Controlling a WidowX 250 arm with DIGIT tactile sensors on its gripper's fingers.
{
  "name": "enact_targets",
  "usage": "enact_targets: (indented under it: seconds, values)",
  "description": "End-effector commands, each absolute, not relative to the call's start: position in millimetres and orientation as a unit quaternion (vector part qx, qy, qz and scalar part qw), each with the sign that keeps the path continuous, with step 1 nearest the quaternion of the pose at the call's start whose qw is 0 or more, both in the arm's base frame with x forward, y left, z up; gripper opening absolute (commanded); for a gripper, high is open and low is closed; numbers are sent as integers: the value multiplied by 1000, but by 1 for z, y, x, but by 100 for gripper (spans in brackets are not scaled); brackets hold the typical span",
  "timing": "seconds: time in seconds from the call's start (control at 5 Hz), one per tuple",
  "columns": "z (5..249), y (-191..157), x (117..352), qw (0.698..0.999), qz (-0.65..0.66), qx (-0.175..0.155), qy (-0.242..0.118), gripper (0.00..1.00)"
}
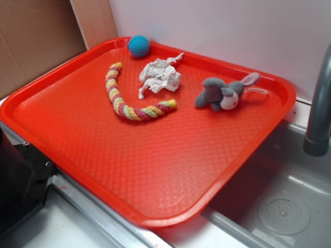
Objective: Grab the gray animal.
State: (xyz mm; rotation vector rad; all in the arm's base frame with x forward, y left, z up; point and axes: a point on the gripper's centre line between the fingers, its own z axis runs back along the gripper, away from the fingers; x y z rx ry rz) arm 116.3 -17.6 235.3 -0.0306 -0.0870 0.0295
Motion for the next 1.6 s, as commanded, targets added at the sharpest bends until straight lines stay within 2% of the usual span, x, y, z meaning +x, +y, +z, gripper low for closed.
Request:
enact_targets:
  seconds: [0.0, 0.4, 0.8, 1.0, 1.2, 1.4]
  values:
    - [235, -18, 116, 999, 15, -15, -44, 100]
    - [226, -20, 137, 998, -17, -10, -58, 100]
    - [201, -26, 178, 992, -84, -10, -95, 100]
    - [179, -45, 208, 984, -127, -11, -121, 100]
    - [160, -58, 231, 977, -167, -32, -130, 100]
    - [130, -78, 259, 962, -233, -67, -126, 100]
